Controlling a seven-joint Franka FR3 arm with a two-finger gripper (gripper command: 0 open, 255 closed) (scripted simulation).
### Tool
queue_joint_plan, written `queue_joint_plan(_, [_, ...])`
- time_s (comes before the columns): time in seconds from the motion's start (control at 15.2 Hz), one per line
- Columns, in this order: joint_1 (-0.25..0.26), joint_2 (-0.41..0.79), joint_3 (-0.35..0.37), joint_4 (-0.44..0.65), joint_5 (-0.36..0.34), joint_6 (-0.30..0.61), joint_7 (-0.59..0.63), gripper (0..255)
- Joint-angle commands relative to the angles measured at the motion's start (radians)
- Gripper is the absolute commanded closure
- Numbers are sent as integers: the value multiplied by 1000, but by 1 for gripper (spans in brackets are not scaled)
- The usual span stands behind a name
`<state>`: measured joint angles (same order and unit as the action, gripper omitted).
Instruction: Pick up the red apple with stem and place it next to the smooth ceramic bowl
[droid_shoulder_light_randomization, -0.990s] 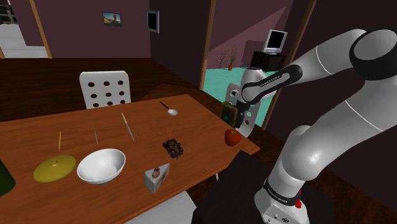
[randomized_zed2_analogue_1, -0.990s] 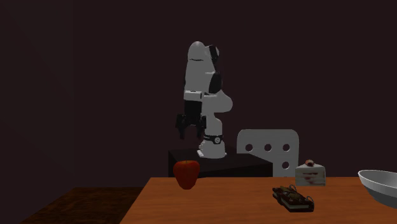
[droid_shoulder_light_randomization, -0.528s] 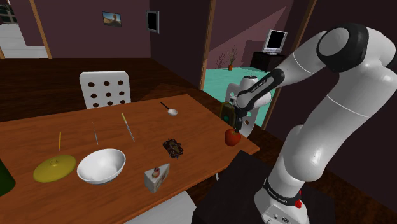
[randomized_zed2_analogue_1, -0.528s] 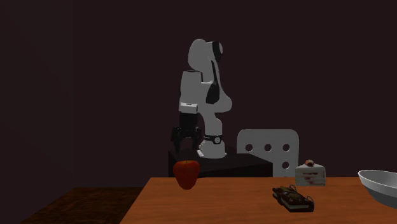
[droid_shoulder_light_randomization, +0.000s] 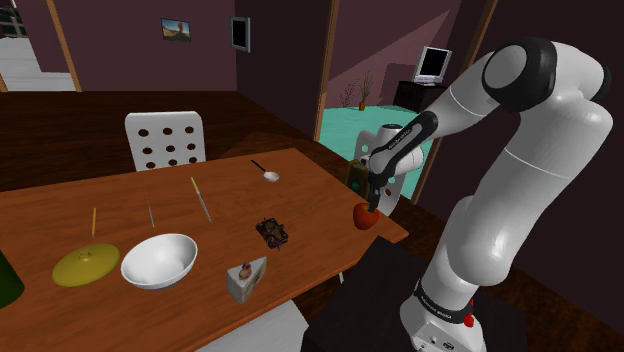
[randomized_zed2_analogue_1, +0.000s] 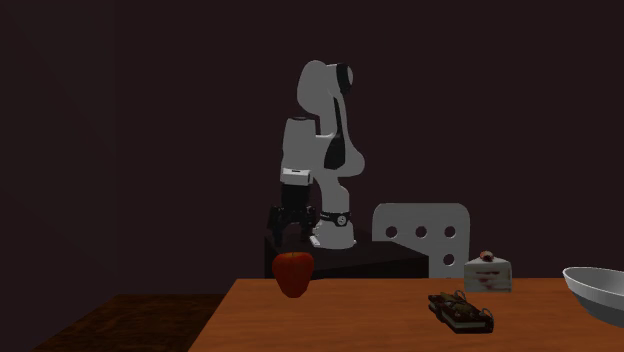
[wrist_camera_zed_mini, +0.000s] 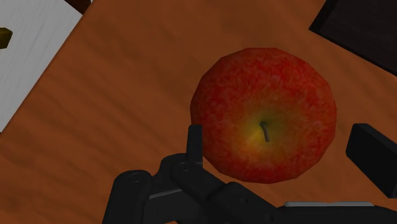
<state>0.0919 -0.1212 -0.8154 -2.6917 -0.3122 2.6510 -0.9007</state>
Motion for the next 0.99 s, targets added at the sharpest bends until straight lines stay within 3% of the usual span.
queue_joint_plan(0.0, [0,0,0,0,0,1,0,0])
queue_joint_plan(0.13, [0,0,0,0,0,0,0,0])
queue_joint_plan(0.2, [0,0,0,0,0,0,0,255])
queue_joint_plan(0.79, [0,0,0,0,0,1,0,255])
queue_joint_plan(0.92, [-14,-39,11,6,-34,-40,23,255])
